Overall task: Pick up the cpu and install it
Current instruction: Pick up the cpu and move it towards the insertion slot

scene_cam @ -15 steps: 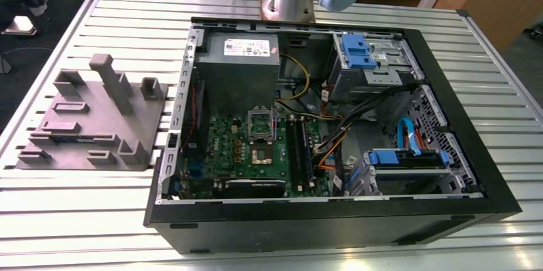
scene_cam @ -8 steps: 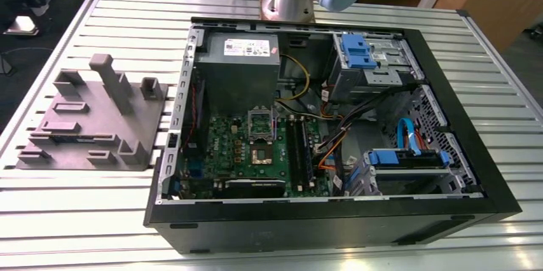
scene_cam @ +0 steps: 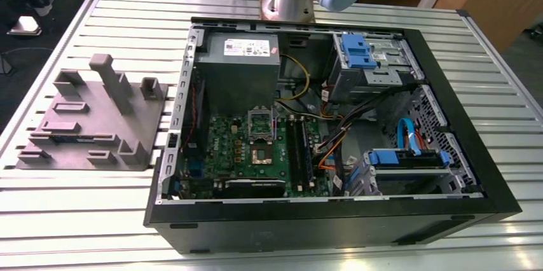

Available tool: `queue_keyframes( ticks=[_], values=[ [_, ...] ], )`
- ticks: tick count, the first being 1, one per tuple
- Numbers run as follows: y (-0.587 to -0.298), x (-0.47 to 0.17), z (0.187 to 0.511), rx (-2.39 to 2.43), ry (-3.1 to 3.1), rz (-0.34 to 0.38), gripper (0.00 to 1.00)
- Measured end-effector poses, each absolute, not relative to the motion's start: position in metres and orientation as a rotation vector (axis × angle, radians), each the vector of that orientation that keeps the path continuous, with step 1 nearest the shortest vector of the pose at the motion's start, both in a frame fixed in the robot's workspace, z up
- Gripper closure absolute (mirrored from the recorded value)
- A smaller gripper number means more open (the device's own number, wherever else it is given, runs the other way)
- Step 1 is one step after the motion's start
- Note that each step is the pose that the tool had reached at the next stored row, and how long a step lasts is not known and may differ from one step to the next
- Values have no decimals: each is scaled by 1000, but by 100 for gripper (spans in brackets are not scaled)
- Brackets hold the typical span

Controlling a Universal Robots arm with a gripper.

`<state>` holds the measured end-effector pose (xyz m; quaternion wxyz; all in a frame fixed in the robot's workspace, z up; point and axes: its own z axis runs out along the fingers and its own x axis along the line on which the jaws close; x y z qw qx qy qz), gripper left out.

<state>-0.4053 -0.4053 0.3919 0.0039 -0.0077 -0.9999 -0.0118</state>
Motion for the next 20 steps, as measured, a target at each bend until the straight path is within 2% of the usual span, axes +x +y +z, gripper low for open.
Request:
queue_keyframes(
  ticks=[20],
  values=[
    [-405, -400, 392, -24, -3134, -37, 53]
  ],
)
